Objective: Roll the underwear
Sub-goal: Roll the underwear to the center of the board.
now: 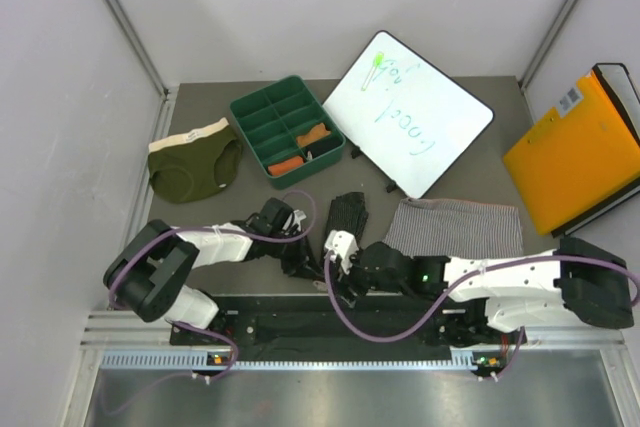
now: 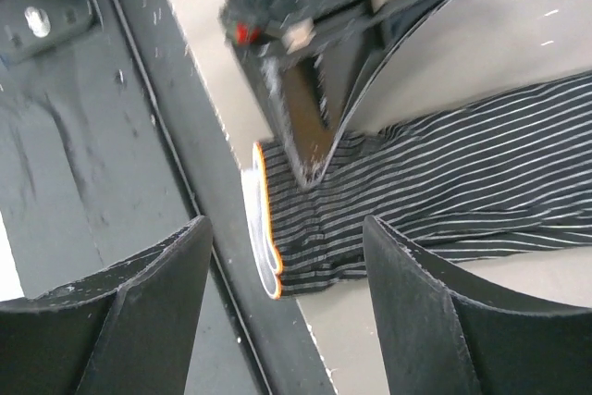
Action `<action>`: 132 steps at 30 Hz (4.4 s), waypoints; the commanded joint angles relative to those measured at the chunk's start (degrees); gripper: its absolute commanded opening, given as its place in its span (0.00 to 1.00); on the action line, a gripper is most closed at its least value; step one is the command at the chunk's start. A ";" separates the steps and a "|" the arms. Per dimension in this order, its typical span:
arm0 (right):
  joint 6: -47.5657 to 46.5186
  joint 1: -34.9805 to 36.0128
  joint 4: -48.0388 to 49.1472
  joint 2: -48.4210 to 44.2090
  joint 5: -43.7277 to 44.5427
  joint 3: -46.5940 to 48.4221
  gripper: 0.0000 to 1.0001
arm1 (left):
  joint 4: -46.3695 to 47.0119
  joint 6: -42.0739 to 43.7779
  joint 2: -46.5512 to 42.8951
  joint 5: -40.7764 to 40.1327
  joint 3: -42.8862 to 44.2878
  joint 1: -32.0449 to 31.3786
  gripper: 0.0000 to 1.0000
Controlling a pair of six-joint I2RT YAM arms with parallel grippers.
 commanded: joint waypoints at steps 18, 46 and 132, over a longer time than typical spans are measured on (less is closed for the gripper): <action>-4.15 9.68 -4.69 18.64 9.90 14.01 0.65 | -5.19 2.45 2.82 9.56 1.72 5.60 0.00; -2.74 1.25 -11.63 21.02 -5.72 17.87 0.00 | -1.41 1.22 -12.79 2.82 -3.99 9.90 0.61; 20.90 -25.92 -0.55 20.23 -20.95 5.12 0.62 | 21.80 5.79 -3.50 -20.67 -5.41 -2.14 0.04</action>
